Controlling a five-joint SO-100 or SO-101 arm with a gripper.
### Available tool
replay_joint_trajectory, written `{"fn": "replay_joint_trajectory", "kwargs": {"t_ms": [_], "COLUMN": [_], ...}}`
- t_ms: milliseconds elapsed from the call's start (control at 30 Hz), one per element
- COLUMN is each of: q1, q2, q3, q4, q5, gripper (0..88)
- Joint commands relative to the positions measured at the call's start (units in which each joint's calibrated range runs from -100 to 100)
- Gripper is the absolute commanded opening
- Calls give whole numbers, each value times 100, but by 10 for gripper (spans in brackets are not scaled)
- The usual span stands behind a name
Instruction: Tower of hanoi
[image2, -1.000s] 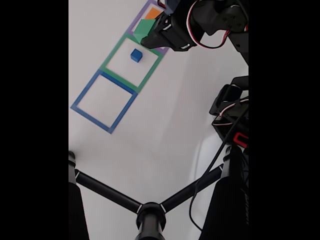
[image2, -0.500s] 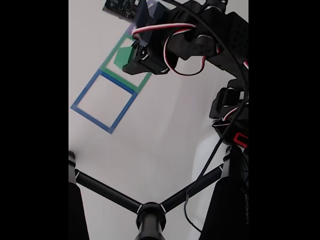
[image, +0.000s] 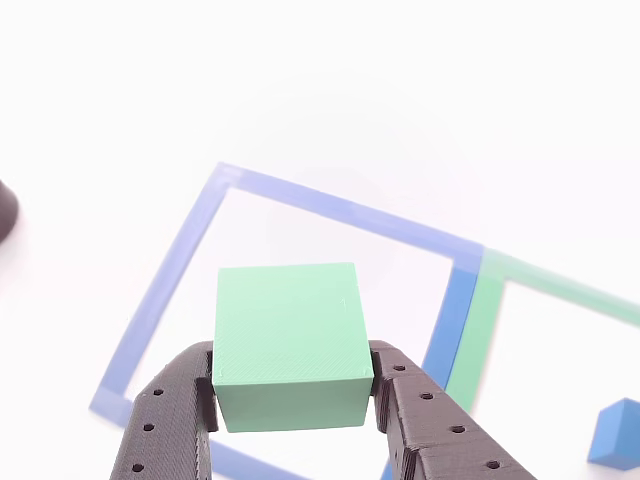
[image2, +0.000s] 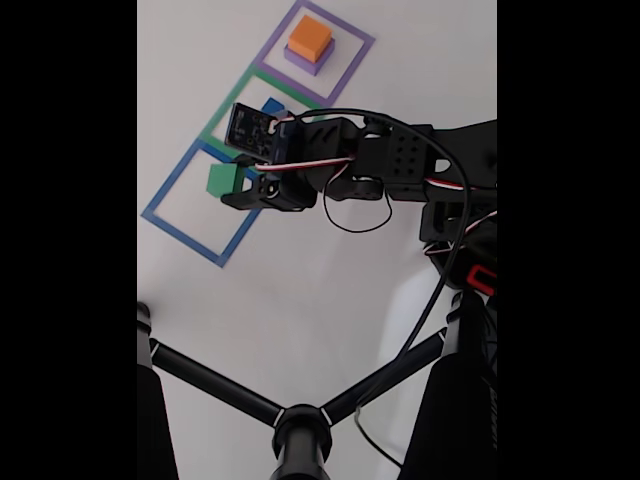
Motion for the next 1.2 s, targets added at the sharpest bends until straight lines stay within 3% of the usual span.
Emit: {"fn": "replay_joint_trajectory", "kwargs": {"t_ms": [0,167,467,800,1167], "q1": [-37,-27,-17,117,78], "q2": [629,1824,3794,5223,5611], "q3": [511,875,729,-116,-80], "q4": [-1984,-3782,-5919,-6648,-7053], "q5": [59,59,59,59,59], "gripper": [86,85,84,86,91]}}
